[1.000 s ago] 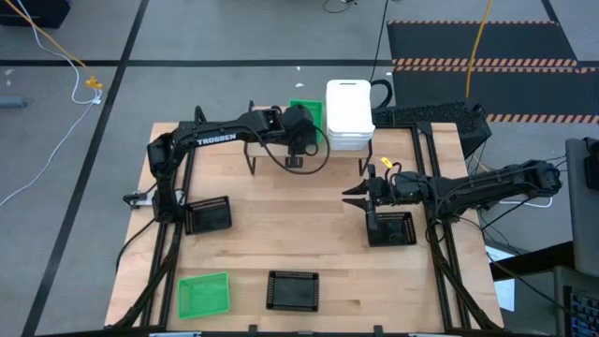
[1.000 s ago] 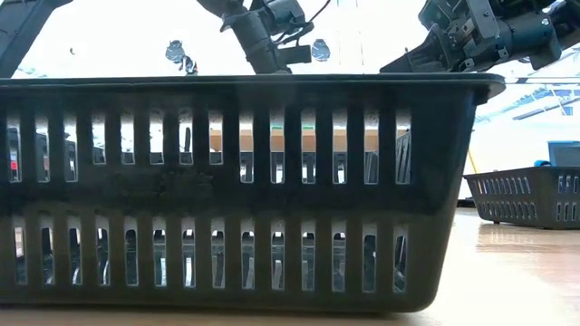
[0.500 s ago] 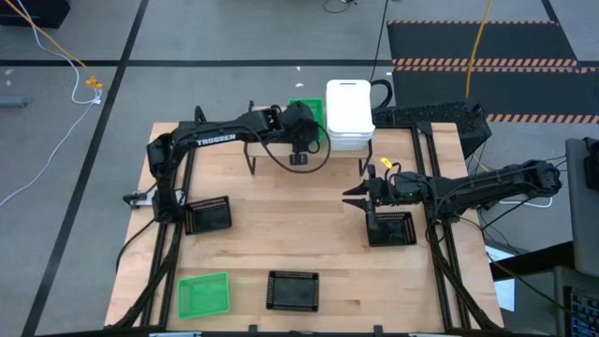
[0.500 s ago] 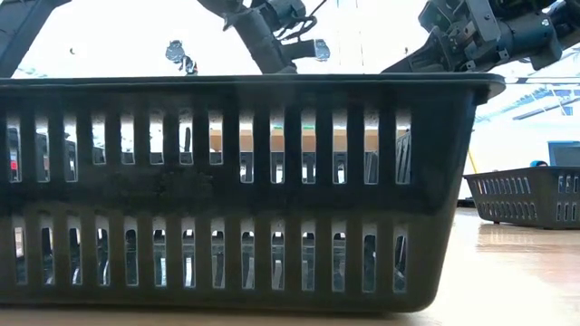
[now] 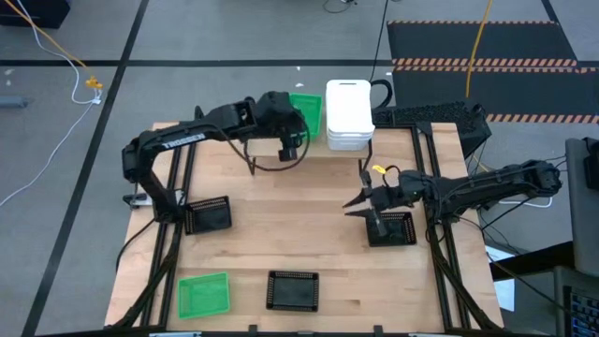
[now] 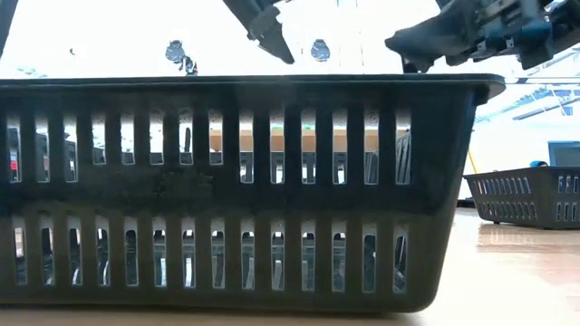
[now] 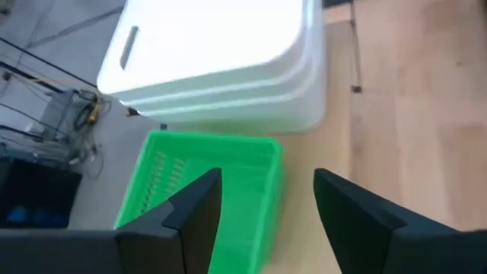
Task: Stack baskets on shelf by color
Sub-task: Stack the green bin on top of the other green bin on the shelf
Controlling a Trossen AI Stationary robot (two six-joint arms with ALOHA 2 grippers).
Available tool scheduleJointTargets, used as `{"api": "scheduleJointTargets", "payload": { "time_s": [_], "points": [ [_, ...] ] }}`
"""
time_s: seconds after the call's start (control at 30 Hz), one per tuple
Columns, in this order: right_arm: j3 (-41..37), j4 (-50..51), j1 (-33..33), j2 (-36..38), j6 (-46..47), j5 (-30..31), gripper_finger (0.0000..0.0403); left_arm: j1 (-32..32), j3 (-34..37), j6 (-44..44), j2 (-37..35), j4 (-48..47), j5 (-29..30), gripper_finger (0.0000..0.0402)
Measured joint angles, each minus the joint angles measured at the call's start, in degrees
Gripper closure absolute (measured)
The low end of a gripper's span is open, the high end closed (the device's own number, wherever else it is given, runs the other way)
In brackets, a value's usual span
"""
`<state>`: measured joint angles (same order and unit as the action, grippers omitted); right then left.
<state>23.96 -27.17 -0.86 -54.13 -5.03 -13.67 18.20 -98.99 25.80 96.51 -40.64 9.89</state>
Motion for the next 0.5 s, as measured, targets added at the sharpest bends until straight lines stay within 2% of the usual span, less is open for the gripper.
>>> {"api": "scheduleJointTargets", "payload": {
  "time_s": [0.07, 0.13, 0.27, 0.4, 0.5],
  "points": [
    [0.00, -0.23, -0.01, -0.43, -0.32, -3.00, 0.0319, -0.09, 0.02, -0.77, -1.40, -0.89, 0.24, 0.0188],
    [-0.01, -0.93, -0.01, -1.32, -0.34, -3.14, 0.0319, 0.45, -0.02, -1.58, -2.22, -0.33, -0.19, 0.0188],
    [0.00, -6.92, 0.01, -4.85, -0.75, -1.81, 0.0319, 2.23, 0.61, 0.30, -0.39, 0.43, -4.17, 0.0188],
    [0.02, -12.01, 0.15, -7.83, -0.83, 1.26, 0.0319, 3.82, 1.94, 3.03, 3.10, 0.89, -5.04, 0.0188],
    [0.02, -12.02, 0.17, -8.80, -1.12, 2.03, 0.0319, 5.58, 2.02, 4.22, 6.19, 0.95, -4.89, 0.0188]
  ]
}}
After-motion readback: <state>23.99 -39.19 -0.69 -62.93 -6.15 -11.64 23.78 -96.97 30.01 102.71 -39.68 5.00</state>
